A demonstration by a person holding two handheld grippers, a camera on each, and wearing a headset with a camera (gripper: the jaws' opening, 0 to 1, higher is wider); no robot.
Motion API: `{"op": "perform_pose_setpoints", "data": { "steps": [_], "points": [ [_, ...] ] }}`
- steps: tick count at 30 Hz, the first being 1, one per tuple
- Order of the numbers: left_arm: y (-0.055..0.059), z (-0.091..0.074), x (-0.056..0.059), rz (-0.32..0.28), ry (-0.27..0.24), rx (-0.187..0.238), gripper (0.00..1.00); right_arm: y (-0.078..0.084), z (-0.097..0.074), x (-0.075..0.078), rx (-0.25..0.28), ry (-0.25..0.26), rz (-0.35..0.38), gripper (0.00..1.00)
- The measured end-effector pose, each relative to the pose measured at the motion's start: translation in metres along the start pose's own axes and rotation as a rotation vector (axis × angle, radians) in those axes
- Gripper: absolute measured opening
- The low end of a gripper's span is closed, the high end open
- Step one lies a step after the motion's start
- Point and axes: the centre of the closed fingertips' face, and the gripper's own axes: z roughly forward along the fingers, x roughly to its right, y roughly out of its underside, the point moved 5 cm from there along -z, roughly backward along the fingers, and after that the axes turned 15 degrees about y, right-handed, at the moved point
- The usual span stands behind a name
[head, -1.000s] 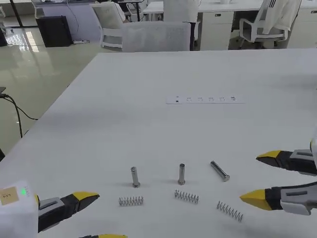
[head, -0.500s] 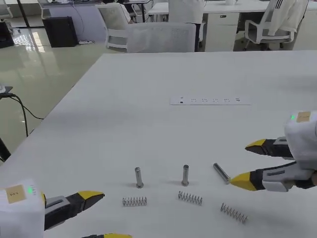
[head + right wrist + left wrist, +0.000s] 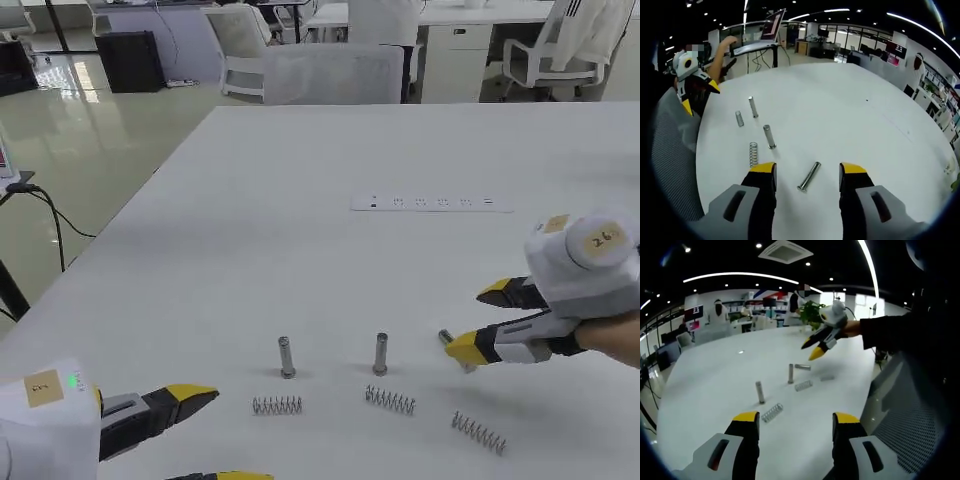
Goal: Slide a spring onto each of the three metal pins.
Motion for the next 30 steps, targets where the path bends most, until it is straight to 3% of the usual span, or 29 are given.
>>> {"op": "perform_pose_setpoints", "data": {
  "steps": [16,30],
  "points": [
    [0.001,0.001,0.001,-0.005,0.003,0.001,0.53,0.009,0.038,0.001,-0.162,0.058,0.030,0.29],
    [0.002,0.001,0.000,-0.009,0.008,0.002,0.52,0.018,0.053,0.000,-0.249,0.088,0.105,0.14]
  ]
}}
